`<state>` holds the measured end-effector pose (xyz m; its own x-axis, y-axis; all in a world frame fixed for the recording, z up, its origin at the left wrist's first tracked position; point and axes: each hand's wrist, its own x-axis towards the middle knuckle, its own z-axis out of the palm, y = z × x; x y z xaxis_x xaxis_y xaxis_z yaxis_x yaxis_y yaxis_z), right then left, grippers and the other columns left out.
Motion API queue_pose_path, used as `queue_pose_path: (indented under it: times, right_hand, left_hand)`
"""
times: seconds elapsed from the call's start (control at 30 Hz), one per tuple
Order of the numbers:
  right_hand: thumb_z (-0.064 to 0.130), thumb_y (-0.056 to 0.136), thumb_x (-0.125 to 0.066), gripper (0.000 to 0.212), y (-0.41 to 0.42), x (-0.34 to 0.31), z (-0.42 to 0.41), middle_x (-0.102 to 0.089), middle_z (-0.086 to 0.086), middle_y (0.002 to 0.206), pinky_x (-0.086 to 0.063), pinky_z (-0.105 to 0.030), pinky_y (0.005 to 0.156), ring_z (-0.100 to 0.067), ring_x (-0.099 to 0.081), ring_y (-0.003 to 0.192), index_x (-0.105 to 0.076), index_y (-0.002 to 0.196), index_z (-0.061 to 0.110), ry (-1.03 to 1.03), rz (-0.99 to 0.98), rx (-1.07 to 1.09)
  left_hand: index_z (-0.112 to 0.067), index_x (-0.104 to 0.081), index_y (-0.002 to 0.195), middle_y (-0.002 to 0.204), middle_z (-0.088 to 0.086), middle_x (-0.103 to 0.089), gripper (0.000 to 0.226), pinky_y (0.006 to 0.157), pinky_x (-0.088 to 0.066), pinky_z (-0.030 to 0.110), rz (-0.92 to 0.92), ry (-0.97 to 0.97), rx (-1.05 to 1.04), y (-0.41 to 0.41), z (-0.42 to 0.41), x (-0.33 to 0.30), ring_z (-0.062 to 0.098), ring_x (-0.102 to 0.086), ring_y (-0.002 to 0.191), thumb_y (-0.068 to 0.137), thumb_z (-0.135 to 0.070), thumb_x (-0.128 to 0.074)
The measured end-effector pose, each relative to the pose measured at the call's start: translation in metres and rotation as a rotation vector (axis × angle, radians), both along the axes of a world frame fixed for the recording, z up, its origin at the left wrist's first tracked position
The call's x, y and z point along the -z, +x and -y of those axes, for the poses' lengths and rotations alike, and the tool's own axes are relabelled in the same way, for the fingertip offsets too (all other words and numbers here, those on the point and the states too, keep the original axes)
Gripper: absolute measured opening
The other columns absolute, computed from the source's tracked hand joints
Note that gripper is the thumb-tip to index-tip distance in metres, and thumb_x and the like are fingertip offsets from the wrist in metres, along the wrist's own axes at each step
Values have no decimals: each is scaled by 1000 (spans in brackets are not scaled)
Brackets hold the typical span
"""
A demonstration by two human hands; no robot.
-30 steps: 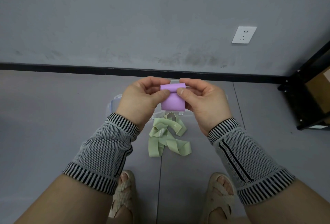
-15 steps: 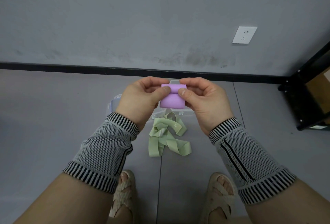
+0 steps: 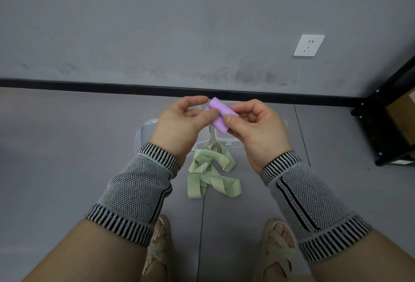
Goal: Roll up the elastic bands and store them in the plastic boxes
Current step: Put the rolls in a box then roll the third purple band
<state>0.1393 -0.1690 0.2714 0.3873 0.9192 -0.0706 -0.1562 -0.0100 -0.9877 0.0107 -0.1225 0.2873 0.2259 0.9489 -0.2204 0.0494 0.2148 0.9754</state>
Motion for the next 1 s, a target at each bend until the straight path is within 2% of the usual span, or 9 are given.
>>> queue_pose_path:
  times: [0.17, 0.3, 0.43, 0.6, 0.67, 0.77, 0.83, 0.9, 1.0]
  right_hand:
    - [-2, 77, -72, 19, -3, -2, 1, -71, -5, 80, -56, -24, 70, -14, -70, 74, -61, 80, 12, 30, 98, -57]
    - [2, 80, -71, 13, -2, 1, 1, -71, -1, 78, -56, -29, 76, -11, -68, 74, -65, 81, 13, 16, 79, -97]
    - [1, 80, -71, 16, -1, 1, 1, -71, 4, 76, -55, -25, 73, -10, -69, 73, -63, 78, 16, 38, 117, -102]
    - [2, 79, -73, 18, -4, -2, 4, -73, -8, 90, -58, -30, 77, -16, -72, 82, -62, 85, 15, 39, 164, -160]
    - [9, 77, -76, 31, 0, -1, 4, -67, 2, 110, -57, -28, 79, -11, -67, 92, -61, 101, 22, 17, 311, -200]
    - [21, 74, -78, 69, 5, 2, 6, -48, 18, 130, -49, -17, 84, 1, -53, 106, -44, 132, 38, -9, 676, -264]
    - [22, 75, -77, 75, 5, 4, 7, -48, 17, 131, -47, -19, 89, 1, -51, 108, -39, 139, 35, 20, 756, -283]
    - [23, 76, -77, 70, 4, 6, 6, -52, 16, 126, -48, -23, 90, 0, -52, 105, -44, 137, 32, 44, 795, -262]
    - [23, 73, -79, 66, 4, 6, 4, -55, 17, 120, -50, -23, 85, 0, -54, 102, -49, 131, 33, 28, 750, -227]
  left_hand:
    - [-17, -62, 103, 80, 4, -69, 24, 63, -47, 22, 20, 7, -26, 2, 1, 1, 13, -60, 72, 81, -10, -69]
    - [-12, -61, 104, 78, 8, -69, 25, 74, -51, 34, 59, 5, -57, 0, -1, 2, 22, -60, 75, 82, -4, -67]
    - [-11, -60, 104, 75, 5, -70, 27, 67, -48, 29, 95, -8, -65, 1, -1, 2, 19, -61, 70, 80, -2, -68]
    - [-12, -61, 103, 83, 7, -72, 26, 64, -51, 22, 101, -29, -35, 1, -1, 2, 14, -64, 69, 80, -5, -70]
    - [-13, -62, 102, 80, 6, -71, 25, 64, -50, 24, 77, -33, -25, -1, -2, 1, 13, -62, 66, 80, -6, -70]
    - [-17, -63, 103, 74, 2, -71, 27, 59, -47, 22, 0, -39, 27, -4, -2, 0, 7, -60, 59, 79, -9, -71]
    - [-20, -63, 101, 73, 0, -71, 26, 57, -46, 20, -31, -41, 67, -4, -1, -1, 4, -59, 55, 79, -9, -71]
    - [-20, -64, 100, 70, -2, -71, 25, 57, -46, 20, -44, -43, 90, -4, 0, -1, 3, -58, 52, 79, -9, -71]
    - [-17, -64, 104, 66, -3, -69, 24, 62, -48, 23, -39, -61, 89, -6, -1, -1, 4, -57, 53, 82, -10, -69]
